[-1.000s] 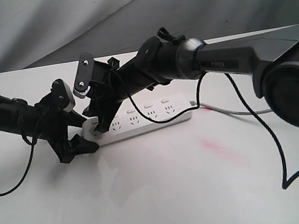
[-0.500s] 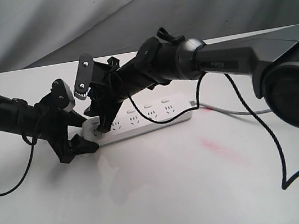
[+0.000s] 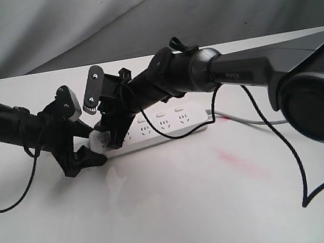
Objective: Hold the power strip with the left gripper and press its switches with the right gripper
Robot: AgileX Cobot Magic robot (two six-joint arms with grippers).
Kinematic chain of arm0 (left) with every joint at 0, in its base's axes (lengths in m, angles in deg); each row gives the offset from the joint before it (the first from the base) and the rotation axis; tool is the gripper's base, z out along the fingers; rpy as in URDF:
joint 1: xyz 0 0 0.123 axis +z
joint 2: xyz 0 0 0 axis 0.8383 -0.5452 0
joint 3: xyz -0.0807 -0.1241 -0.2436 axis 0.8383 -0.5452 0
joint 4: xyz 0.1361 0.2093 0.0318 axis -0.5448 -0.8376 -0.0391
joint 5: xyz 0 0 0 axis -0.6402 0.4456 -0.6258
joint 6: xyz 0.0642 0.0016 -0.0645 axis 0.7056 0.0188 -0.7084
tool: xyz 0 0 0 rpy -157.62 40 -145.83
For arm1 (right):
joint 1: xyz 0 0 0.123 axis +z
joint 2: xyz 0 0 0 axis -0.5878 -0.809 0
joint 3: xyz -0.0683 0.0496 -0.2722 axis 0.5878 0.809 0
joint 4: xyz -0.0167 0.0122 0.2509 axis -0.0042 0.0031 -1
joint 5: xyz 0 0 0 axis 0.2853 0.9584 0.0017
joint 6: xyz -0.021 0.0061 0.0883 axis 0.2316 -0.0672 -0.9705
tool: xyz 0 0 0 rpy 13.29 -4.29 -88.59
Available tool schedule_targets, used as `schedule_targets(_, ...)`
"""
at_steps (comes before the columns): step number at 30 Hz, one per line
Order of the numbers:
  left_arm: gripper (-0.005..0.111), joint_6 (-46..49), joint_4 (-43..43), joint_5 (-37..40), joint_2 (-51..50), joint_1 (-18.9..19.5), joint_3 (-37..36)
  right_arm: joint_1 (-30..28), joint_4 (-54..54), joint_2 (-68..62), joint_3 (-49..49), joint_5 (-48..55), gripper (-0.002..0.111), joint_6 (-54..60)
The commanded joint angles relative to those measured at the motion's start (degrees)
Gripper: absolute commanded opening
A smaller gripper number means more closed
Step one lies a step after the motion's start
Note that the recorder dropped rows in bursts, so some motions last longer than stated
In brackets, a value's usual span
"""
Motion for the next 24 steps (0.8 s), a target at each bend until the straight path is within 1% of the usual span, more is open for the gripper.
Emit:
schedule_targets(1, 0.058, 0.5, -1.2, -0.7, -0.4, 0.0, 0.0, 0.0, 1.4, -0.2, -0.2, 0.0, 0.046, -0.2)
schedule_targets(10, 0.058, 0.5, -1.2, -0.7, -0.4, 0.0, 0.0, 0.0, 4.1, -0.2, -0.2, 0.6, 0.046, -0.4)
schedule_targets(24, 0.058, 0.5, -1.2, -0.7, -0.4, 0.0, 0.0, 0.0, 4.5, -0.3, -0.2, 2.3, 0.046, -0.4)
